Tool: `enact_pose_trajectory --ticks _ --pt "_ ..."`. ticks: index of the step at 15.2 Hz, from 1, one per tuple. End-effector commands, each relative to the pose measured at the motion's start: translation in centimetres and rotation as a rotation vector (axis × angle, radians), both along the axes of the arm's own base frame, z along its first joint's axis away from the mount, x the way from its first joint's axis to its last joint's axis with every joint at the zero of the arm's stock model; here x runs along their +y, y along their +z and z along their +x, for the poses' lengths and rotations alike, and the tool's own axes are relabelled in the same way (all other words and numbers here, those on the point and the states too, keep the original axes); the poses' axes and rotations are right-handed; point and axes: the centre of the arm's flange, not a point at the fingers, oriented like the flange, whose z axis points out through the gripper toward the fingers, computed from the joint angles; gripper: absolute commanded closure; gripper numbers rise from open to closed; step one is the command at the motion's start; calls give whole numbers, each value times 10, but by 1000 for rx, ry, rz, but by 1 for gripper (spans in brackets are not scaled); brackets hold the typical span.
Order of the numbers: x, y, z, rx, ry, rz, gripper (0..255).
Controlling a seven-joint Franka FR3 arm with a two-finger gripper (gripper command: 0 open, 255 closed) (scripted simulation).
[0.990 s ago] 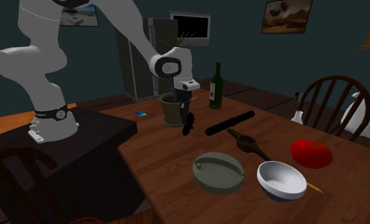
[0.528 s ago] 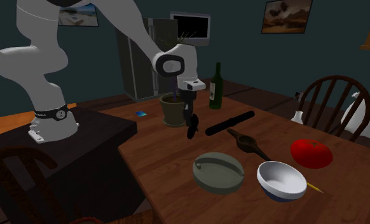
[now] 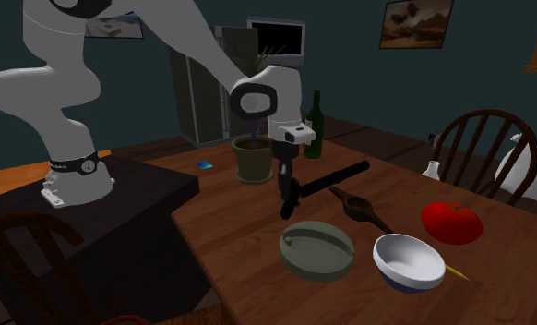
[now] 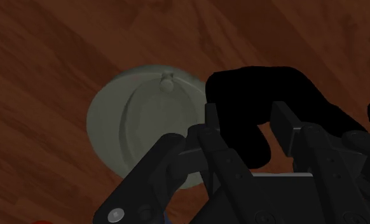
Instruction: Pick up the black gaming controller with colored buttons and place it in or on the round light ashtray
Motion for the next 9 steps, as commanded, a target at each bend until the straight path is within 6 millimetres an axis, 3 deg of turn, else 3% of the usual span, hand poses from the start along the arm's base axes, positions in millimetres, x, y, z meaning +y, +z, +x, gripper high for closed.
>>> enact_pose_trajectory --ticks 1,9 --pt "-20 0 14 0 2 0 255" --pt "-98 1 86 0 2 0 255"
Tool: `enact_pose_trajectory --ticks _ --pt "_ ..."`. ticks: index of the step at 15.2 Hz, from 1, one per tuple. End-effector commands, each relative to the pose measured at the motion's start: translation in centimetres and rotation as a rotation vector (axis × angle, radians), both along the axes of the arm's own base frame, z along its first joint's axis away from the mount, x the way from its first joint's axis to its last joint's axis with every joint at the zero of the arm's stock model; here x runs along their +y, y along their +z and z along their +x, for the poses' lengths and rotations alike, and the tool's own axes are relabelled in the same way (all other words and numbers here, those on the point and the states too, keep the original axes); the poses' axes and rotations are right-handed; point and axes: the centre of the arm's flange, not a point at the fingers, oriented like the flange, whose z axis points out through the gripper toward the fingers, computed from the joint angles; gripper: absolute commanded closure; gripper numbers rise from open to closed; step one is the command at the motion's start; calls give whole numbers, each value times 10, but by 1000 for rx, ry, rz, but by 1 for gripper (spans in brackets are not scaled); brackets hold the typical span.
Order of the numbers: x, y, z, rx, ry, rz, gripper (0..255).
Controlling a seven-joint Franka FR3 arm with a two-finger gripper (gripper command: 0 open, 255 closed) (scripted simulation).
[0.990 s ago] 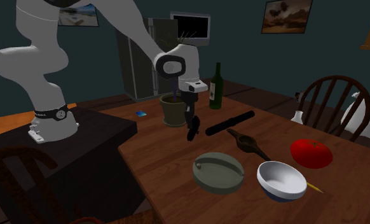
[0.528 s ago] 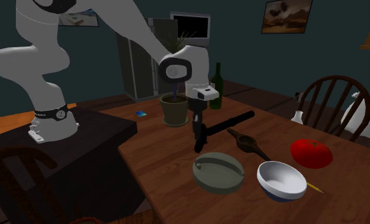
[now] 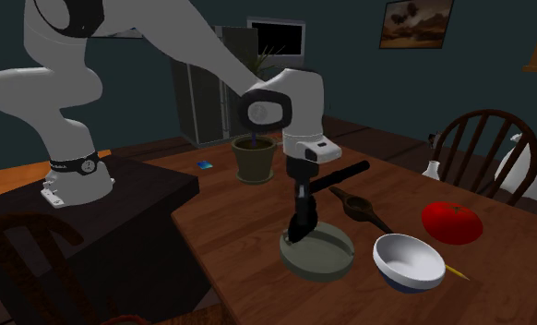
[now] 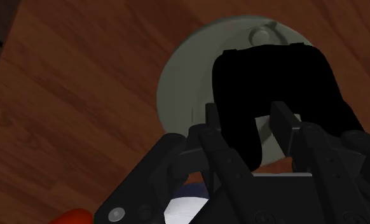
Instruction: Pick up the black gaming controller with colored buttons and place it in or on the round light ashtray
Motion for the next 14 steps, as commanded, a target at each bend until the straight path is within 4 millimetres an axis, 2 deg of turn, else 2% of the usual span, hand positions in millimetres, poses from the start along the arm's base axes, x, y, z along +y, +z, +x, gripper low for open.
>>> enact_pose_trajectory --ticks 1,10,11,12,14 --pt "-22 0 16 0 1 0 255" --pt "-22 -47 16 0 1 0 255" --pt "-23 -40 17 0 1 0 255" --pt "-23 -40 17 0 1 0 0" --pt "-38 -41 33 -55 -75 147 0"
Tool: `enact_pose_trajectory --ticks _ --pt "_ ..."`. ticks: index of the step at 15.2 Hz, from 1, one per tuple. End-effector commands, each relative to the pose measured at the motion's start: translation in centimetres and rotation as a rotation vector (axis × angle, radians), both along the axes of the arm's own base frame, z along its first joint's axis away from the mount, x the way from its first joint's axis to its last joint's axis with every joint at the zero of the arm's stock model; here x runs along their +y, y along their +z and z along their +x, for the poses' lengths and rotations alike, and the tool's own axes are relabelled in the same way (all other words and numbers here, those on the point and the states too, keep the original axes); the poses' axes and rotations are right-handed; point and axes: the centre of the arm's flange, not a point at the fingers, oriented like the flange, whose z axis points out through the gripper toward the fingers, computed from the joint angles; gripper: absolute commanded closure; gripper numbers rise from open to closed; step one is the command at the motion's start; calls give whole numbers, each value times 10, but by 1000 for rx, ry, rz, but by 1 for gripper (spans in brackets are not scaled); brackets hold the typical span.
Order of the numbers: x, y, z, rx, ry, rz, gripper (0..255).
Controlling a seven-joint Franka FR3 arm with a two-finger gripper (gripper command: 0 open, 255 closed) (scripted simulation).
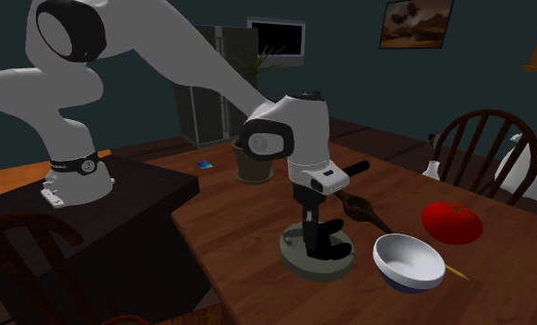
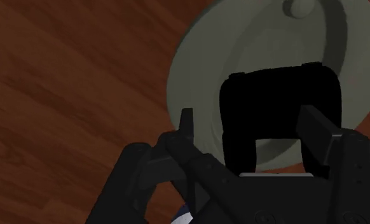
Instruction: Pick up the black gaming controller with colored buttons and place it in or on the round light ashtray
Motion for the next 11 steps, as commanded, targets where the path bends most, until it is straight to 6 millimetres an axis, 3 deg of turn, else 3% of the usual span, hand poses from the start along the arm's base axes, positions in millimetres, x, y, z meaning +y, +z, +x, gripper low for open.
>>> enact_pose_trajectory --ticks 1,4,11 --pt "-14 0 13 -50 -71 133 0" --pt "-32 -3 29 -107 -150 286 0" --pt "-20 -40 38 -107 -150 286 0"
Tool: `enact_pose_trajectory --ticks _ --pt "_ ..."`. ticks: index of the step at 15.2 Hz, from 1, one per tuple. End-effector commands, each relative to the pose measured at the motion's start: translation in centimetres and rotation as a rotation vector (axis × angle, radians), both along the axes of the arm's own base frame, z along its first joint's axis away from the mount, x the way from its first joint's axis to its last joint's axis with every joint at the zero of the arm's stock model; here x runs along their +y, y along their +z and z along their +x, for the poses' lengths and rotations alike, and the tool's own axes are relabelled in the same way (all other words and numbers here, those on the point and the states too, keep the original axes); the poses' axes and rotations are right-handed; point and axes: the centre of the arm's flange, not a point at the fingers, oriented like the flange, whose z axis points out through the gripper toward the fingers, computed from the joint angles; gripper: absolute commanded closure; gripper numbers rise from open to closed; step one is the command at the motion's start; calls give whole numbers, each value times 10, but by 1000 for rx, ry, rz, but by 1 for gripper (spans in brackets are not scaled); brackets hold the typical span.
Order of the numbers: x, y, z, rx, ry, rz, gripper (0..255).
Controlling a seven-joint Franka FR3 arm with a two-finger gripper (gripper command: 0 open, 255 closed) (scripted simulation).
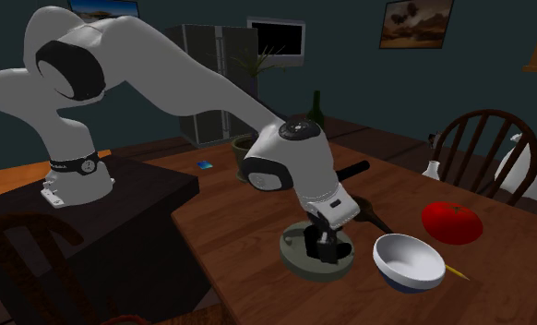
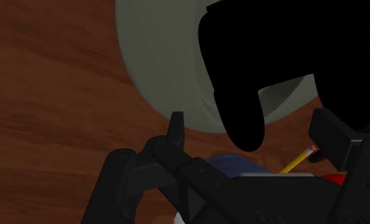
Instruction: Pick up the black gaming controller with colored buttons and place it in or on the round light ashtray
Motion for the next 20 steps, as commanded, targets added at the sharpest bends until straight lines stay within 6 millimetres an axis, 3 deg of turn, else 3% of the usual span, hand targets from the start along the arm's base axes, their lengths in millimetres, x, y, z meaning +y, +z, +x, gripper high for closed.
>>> enact_pose_trajectory --ticks 1,8,9,18,20 --pt "2 -7 2 0 0 0 0" --pt "2 -7 2 0 0 0 0" --pt "2 -7 2 0 0 0 255" --pt "2 -7 2 0 0 0 255" --pt "2 3 2 0 0 0 255"
